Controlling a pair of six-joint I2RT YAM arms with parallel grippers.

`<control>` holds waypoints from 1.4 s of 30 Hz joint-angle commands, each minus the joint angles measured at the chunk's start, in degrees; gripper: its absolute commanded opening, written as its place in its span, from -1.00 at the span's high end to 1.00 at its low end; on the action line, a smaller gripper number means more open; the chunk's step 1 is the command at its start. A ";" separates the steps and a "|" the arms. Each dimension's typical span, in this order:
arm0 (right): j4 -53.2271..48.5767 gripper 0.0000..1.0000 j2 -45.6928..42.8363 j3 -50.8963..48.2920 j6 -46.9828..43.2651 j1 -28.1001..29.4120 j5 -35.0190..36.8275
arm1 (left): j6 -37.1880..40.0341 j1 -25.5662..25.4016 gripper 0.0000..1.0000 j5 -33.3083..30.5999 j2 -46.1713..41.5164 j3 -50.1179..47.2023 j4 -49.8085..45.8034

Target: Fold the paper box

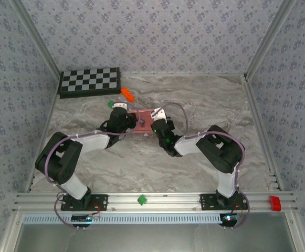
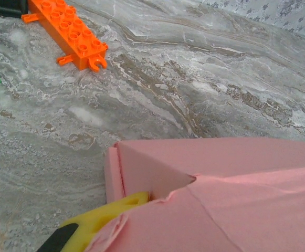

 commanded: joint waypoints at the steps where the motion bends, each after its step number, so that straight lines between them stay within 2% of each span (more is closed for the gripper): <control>1: 0.17 0.75 -0.97 -0.97 0.30 1.06 1.21 | -1.10 -0.60 0.69 0.64 -1.96 -0.85 0.67; 22: 0.17 0.74 -2.17 -4.28 1.13 3.97 3.96 | -2.55 -1.71 0.67 -0.67 -3.47 -5.36 1.64; 42: -0.01 0.36 -5.05 -7.24 1.74 5.88 5.25 | -0.93 -2.60 0.39 -0.63 -7.62 -8.55 1.56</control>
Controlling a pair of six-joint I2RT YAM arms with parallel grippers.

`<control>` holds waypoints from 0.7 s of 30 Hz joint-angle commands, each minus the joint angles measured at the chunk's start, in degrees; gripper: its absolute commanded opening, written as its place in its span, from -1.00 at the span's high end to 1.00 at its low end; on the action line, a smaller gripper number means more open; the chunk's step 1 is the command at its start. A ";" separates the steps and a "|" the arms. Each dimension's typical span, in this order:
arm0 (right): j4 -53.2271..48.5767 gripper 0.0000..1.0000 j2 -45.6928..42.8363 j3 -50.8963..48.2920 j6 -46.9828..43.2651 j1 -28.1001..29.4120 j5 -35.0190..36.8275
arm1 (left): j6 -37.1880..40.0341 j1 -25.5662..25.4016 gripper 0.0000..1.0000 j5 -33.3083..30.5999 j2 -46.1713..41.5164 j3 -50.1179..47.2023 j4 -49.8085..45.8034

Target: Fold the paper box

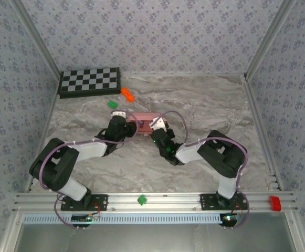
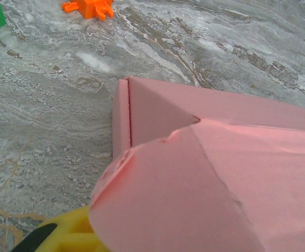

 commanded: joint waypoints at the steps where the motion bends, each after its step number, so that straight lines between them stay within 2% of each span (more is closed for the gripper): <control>1: 0.09 0.33 -2.09 -1.17 1.12 0.86 2.17 | 1.02 -0.59 0.37 -0.46 -3.05 -1.05 1.36; 6: 0.20 0.20 -3.96 -3.37 1.50 2.18 3.51 | 1.51 -0.87 0.33 -0.89 -6.39 -3.11 0.30; 11: -0.78 0.16 -7.77 -6.60 2.67 3.74 5.03 | 2.12 -1.02 0.32 -2.74 -11.66 -5.57 -2.80; 16: -8.52 0.16 -12.68 -9.30 8.31 4.30 7.20 | 2.92 -0.99 0.31 -7.84 -18.01 -6.33 -10.56; 21: -18.00 0.16 -17.23 -10.45 13.11 3.15 8.59 | 3.72 -0.94 0.25 -16.11 -22.47 -5.17 -18.80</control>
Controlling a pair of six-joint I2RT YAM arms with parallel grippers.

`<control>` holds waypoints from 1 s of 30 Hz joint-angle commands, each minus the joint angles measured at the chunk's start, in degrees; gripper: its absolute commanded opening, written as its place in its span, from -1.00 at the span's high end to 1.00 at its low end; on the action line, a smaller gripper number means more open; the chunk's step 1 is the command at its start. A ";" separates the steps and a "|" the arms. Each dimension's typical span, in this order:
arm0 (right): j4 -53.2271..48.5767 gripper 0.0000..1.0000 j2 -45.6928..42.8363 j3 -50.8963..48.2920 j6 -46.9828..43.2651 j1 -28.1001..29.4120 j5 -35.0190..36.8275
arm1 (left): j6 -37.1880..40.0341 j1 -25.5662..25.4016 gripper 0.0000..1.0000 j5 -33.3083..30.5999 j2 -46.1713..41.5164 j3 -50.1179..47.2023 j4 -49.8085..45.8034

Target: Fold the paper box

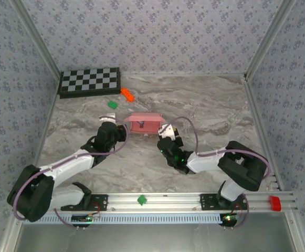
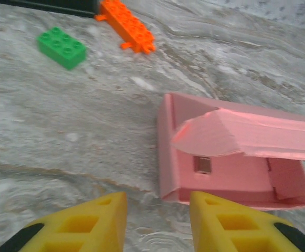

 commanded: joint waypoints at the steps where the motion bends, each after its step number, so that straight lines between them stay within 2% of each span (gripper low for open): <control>1: -10.17 0.16 -3.28 -0.27 6.00 -1.25 3.03 | 1.35 -0.18 0.20 -8.45 -2.54 1.97 -8.41; 5: -22.51 0.16 -6.55 3.28 9.33 -4.51 0.00 | 1.61 1.34 0.17 -12.78 -1.85 6.85 -15.91; 8: -32.85 0.15 -7.89 8.31 10.91 -8.08 -4.91 | 1.68 3.54 0.10 -12.12 -0.14 11.18 -19.82; 12: -39.69 0.14 -8.11 14.06 10.18 -12.67 -12.19 | 2.47 6.72 0.00 -6.66 1.83 15.36 -20.13; 14: -41.26 0.13 -7.84 16.77 9.67 -15.03 -17.66 | 3.45 8.03 -0.08 -2.13 3.24 17.44 -19.43; 19: -46.35 0.12 -5.98 25.89 9.85 -21.26 -31.56 | 4.59 10.68 -0.10 10.86 8.63 24.15 -19.65; 23: -47.39 0.12 -3.03 31.87 10.24 -25.49 -45.92 | 5.38 10.87 -0.12 15.75 12.47 28.12 -19.75; 26: -48.01 0.12 0.23 35.61 9.57 -27.14 -53.19 | 5.31 10.86 -0.14 17.95 15.86 31.28 -21.74; 30: -49.20 0.13 5.01 40.77 10.34 -27.87 -59.17 | 2.85 11.71 -0.14 21.11 19.81 34.06 -23.04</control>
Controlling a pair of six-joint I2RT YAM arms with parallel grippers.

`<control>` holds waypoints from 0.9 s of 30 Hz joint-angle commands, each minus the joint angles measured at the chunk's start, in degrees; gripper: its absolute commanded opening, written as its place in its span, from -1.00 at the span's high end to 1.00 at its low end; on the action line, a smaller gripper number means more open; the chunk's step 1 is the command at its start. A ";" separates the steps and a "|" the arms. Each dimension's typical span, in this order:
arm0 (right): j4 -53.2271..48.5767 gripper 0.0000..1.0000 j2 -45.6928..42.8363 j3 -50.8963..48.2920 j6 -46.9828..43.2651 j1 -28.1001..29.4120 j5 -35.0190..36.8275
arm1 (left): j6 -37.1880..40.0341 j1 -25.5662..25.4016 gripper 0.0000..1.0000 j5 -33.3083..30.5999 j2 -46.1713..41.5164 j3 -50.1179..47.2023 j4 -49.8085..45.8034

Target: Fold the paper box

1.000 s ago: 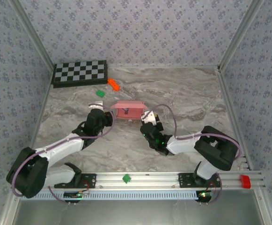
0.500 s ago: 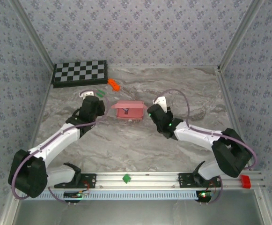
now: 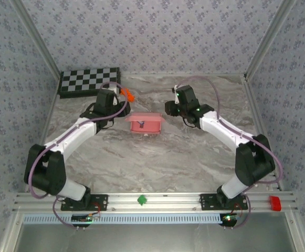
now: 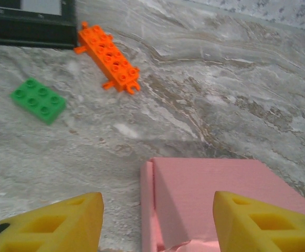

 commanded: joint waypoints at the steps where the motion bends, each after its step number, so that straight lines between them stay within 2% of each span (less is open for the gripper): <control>1: -3.63 0.14 3.91 4.13 1.21 -0.30 -10.54 | -1.67 1.32 -0.13 6.48 2.77 2.92 -2.25; 4: -4.37 0.14 7.03 5.74 2.04 -0.30 -12.65 | -2.80 2.26 -0.07 11.52 6.28 4.77 -2.90; 8: -5.56 0.16 9.76 6.88 2.72 -0.34 -14.11 | -3.34 2.37 0.02 14.43 9.23 6.01 -3.87; 27: -6.77 0.16 16.48 5.85 3.26 -0.22 -14.40 | -7.38 2.11 0.15 17.49 14.07 -0.03 0.07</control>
